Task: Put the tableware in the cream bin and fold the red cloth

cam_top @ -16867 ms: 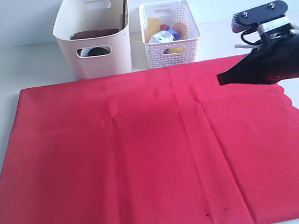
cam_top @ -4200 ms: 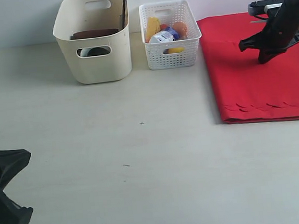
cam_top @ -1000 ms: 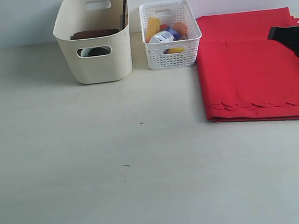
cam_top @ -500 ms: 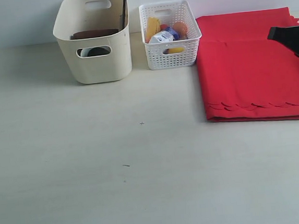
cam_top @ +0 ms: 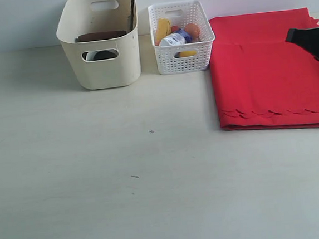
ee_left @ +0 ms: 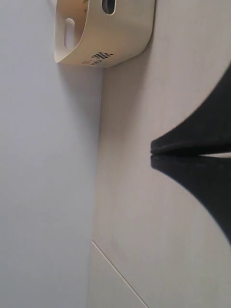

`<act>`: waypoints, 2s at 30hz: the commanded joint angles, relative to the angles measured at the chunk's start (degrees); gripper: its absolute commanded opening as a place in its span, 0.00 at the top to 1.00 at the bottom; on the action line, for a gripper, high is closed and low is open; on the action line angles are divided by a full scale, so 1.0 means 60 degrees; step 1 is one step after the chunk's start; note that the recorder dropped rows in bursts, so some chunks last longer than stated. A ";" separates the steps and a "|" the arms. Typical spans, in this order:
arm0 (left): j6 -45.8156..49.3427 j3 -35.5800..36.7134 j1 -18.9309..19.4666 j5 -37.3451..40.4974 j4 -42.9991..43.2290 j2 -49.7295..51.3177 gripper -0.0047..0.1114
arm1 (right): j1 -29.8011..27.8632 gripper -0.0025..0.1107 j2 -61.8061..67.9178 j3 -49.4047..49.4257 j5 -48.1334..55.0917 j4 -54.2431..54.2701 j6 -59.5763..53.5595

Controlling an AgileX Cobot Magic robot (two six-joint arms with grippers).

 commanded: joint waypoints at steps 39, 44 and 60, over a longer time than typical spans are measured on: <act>0.0128 -0.0010 0.0012 0.0118 -0.0094 -0.0061 0.95 | -0.0053 0.98 -1.3374 0.5520 0.3921 0.0407 -0.1648; 0.0128 -0.0010 0.0012 0.0118 -0.0094 -0.0061 0.95 | -0.0053 0.98 -1.4448 0.5520 0.4681 0.0186 -0.1743; 0.0128 -0.0010 0.0012 0.0151 -0.0094 -0.0061 0.95 | -0.0053 0.98 -1.4448 0.5520 0.4738 0.0245 -0.1743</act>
